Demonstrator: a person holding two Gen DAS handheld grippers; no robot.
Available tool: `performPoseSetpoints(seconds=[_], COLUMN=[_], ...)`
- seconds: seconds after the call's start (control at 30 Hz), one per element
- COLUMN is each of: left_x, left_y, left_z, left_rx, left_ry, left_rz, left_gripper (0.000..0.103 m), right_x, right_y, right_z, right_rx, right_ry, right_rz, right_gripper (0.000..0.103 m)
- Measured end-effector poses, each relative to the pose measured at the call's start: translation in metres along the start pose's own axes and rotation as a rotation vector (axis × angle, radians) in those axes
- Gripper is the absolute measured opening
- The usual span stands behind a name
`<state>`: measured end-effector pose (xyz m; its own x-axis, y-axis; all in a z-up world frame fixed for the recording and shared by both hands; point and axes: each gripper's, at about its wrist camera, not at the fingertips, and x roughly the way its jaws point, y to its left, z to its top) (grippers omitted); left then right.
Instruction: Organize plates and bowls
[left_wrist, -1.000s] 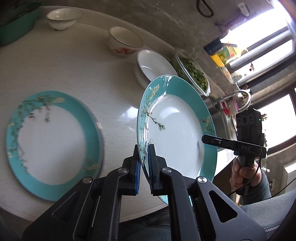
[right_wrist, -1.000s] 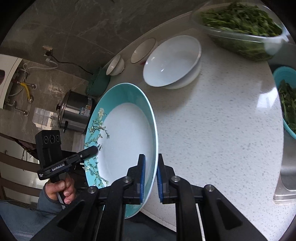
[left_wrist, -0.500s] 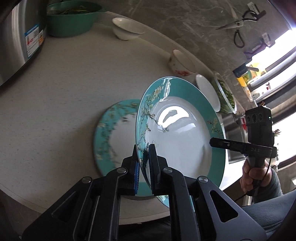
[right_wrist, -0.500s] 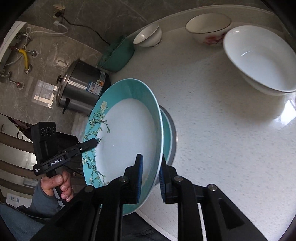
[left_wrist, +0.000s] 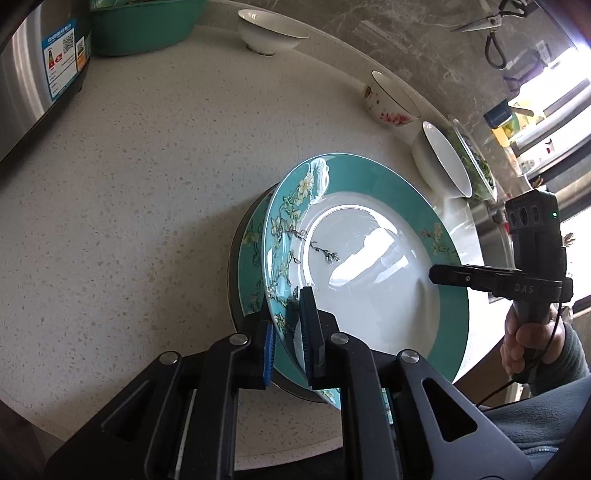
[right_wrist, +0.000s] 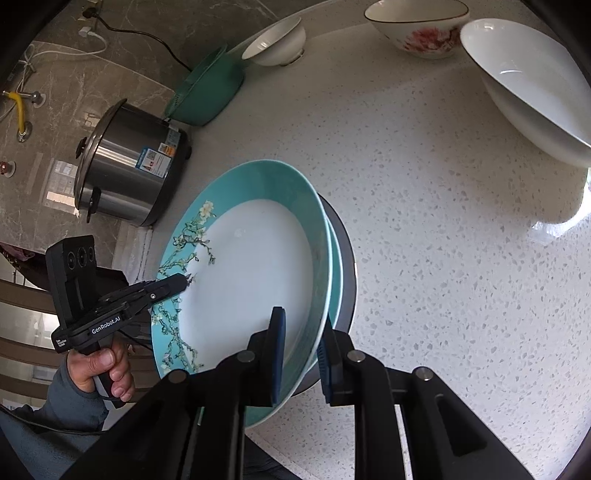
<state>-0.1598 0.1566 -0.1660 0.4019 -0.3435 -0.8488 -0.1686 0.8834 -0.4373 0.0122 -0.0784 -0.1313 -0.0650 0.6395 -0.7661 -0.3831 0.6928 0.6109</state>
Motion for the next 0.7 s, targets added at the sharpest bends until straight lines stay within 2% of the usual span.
performPoseSetpoints(seconds=[0.17, 0.57, 0.7], left_x=[0.008, 0.022, 0.024], left_y=[-0.006, -0.018, -0.021], left_z=[-0.001, -0.002, 0.000], left_rx=[0.032, 0.010, 0.011], left_ry=[0.009, 0.016, 0.012], left_rz=[0.032, 0.050, 0.055], left_gripper=[0.011, 0.012, 0.012], right_x=[0.002, 0.007, 0.009], right_y=[0.005, 0.019, 0.021], right_z=[0.001, -0.001, -0.003], right_rx=[-0.012, -0.117, -0.141], right_ry=[0.000, -0.009, -0.013], right_rz=[-0.032, -0.144, -0.171], right_gripper=[0.020, 0.021, 0.025])
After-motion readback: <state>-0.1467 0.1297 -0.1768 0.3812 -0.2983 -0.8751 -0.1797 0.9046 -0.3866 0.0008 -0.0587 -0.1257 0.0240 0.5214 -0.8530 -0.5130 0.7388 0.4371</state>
